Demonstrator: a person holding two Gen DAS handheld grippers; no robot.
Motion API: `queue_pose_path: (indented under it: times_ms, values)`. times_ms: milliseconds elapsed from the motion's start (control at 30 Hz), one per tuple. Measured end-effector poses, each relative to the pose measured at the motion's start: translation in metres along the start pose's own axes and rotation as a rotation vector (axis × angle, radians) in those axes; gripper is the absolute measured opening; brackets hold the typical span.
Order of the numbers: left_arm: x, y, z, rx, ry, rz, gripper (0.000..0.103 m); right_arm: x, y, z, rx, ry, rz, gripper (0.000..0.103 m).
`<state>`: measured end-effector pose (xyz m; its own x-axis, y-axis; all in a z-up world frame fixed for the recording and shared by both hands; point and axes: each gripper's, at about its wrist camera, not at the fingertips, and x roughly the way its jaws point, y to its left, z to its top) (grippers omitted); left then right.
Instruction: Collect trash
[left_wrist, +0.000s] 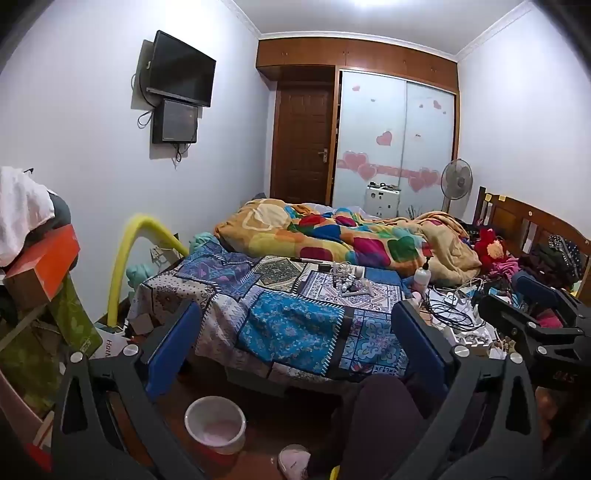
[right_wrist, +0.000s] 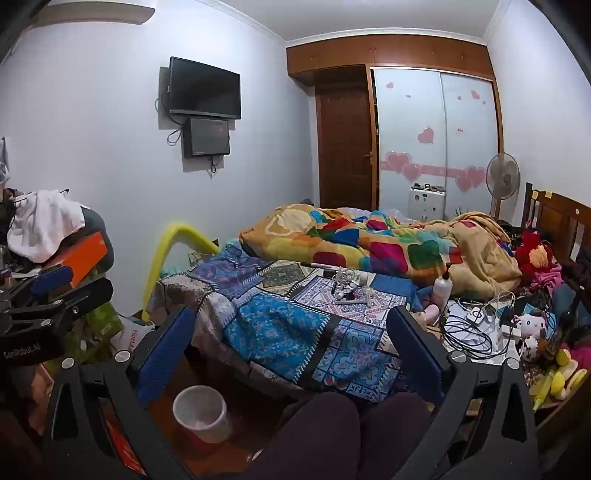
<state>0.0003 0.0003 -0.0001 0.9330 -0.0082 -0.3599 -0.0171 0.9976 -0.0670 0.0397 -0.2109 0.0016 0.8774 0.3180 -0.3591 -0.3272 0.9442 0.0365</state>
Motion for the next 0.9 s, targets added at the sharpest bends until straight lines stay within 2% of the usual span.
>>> queue_pose_path:
  times_ms: [233, 267, 333, 500, 900]
  values:
    - [-0.001, -0.012, -0.001, 0.039, -0.009, 0.032, 0.103, -0.001, 0.000, 0.001, 0.004, 0.002, 0.001, 0.103]
    - [-0.002, -0.017, -0.005, 0.013, -0.007, 0.009, 0.103, -0.001, -0.001, 0.001, 0.004, 0.002, 0.001, 0.103]
    - [-0.003, -0.020, -0.007, 0.017, -0.008, 0.013, 0.103, -0.001, -0.001, 0.001, 0.006, 0.000, 0.002, 0.103]
    - [0.001, -0.005, -0.006, 0.002, 0.007, 0.000, 0.103, -0.003, -0.004, 0.002, 0.006, -0.002, -0.002, 0.103]
    - [0.003, 0.002, -0.006, -0.016, 0.026, -0.003, 0.103, -0.003, 0.001, 0.002, 0.014, -0.007, -0.008, 0.103]
